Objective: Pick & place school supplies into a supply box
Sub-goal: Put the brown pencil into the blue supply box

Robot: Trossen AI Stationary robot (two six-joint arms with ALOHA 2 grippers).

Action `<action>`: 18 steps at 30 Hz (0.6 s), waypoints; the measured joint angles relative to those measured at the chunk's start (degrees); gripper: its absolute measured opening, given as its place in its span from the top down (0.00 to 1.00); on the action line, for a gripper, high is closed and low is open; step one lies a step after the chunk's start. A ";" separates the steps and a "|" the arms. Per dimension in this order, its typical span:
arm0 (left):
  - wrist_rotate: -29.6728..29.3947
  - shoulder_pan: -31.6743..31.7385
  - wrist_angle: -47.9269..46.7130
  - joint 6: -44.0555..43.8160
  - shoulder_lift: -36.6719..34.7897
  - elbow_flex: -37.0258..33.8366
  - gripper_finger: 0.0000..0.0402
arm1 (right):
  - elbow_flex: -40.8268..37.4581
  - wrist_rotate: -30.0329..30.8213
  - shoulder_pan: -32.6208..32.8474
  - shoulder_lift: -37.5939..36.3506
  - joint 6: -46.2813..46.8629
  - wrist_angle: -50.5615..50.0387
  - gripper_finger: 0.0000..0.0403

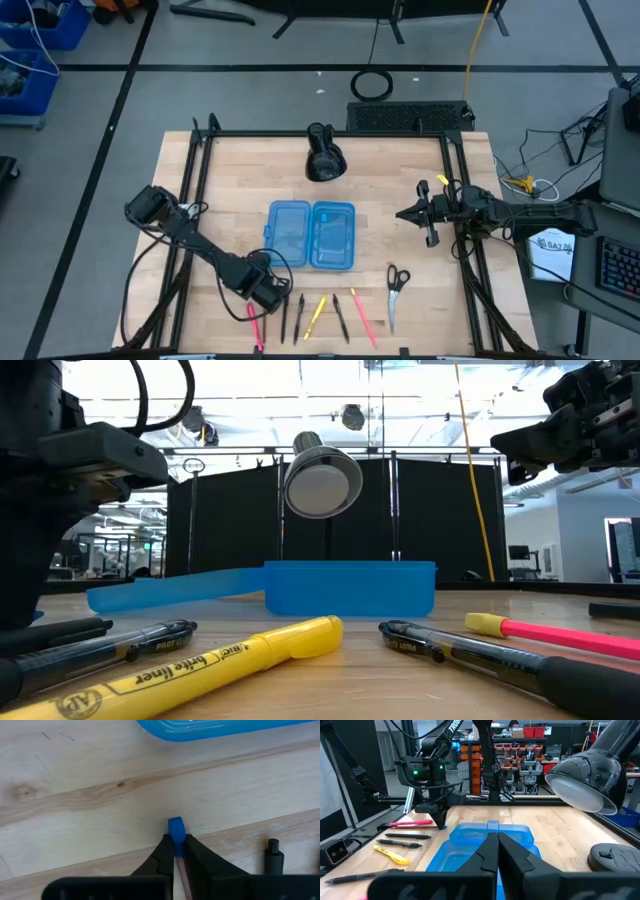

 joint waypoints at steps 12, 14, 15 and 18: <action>-2.45 0.20 -10.83 3.22 1.17 9.38 0.96 | 0.00 0.00 0.00 0.01 -0.10 -0.02 1.00; -3.23 0.29 -11.66 4.27 0.87 10.84 0.96 | 0.01 0.00 0.00 0.02 -0.10 -0.02 1.00; -3.19 0.30 -11.90 4.66 0.88 11.31 0.95 | 0.01 0.00 0.00 0.02 -0.10 -0.02 1.00; -2.92 0.31 -13.29 5.68 1.01 12.63 0.94 | 0.00 -0.02 0.00 0.02 -0.10 -0.02 1.00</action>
